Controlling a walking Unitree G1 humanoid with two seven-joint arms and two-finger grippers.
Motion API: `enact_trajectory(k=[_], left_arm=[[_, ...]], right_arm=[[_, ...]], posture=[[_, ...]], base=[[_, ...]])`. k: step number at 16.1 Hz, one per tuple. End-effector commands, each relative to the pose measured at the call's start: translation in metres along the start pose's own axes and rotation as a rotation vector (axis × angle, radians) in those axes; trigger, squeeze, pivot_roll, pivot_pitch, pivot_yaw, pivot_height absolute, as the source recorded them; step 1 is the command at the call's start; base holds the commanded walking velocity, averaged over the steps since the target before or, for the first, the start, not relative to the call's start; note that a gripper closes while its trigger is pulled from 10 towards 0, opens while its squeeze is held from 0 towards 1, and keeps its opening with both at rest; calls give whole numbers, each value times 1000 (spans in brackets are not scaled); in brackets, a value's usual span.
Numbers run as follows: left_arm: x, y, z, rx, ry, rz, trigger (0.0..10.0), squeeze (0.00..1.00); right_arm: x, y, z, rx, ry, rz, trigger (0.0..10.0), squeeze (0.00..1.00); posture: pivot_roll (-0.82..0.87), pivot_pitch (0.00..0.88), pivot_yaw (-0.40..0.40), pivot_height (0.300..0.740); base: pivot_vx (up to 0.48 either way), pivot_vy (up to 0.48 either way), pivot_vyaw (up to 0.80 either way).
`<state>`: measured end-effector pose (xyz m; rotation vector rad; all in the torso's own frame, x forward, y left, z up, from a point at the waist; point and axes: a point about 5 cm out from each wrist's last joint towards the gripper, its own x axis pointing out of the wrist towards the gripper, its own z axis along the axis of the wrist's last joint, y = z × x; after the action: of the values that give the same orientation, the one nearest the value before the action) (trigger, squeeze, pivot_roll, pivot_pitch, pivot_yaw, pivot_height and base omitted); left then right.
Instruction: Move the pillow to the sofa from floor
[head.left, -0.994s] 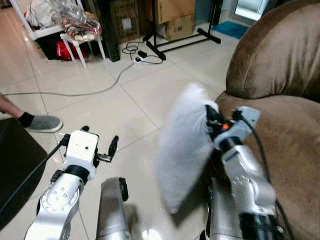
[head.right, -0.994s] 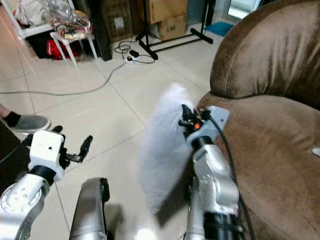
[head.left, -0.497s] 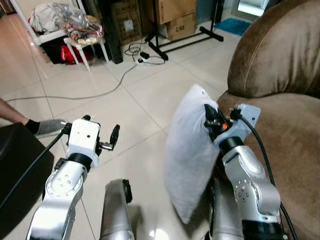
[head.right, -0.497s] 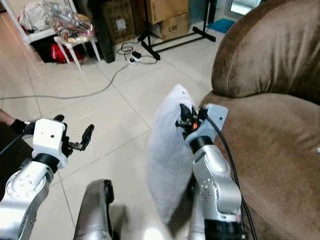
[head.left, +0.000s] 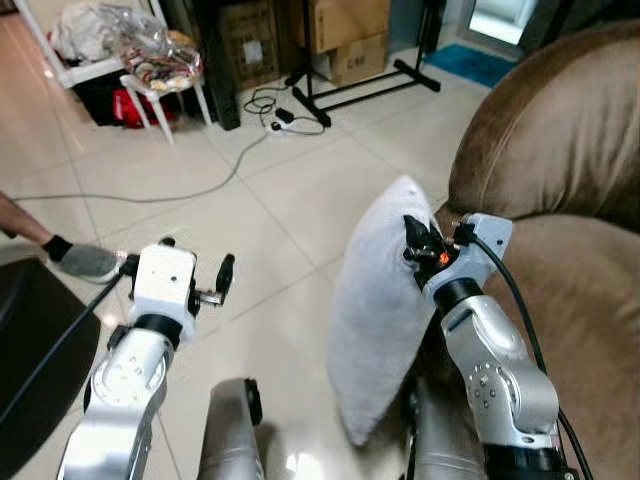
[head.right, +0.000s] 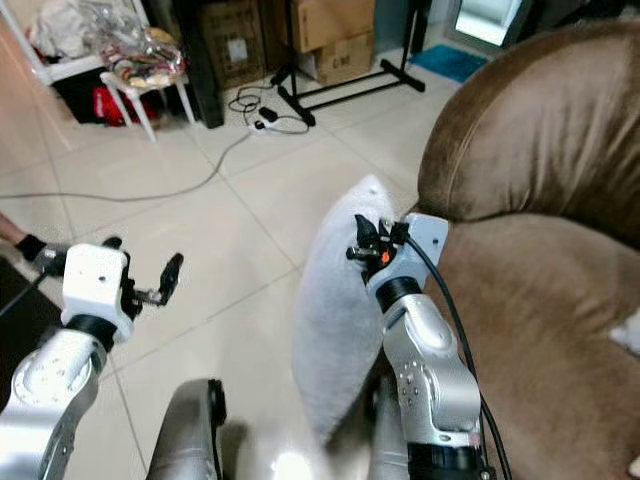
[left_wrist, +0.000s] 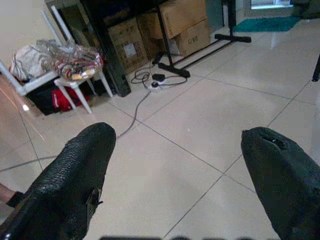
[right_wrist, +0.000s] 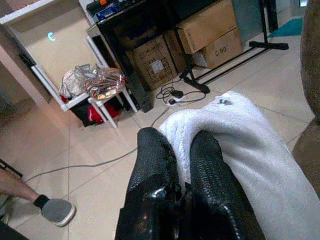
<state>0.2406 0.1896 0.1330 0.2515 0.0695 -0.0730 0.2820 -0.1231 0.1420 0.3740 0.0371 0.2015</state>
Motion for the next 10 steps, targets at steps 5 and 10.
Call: enact_trajectory(k=[5, 10], left_arm=[[2, 1, 6, 15, -24, 19, 10000, 0], [20, 3, 17, 19, -62, -1, 10000, 0]], right_arm=[[10, 7, 18, -59, -76, 12, 0, 0], [13, 8, 36, -91, -170, -22, 0, 0]], posture=[[34, 0, 14, 641], [-42, 0, 67, 701]], base=[[0, 0, 0], [0, 0, 0]])
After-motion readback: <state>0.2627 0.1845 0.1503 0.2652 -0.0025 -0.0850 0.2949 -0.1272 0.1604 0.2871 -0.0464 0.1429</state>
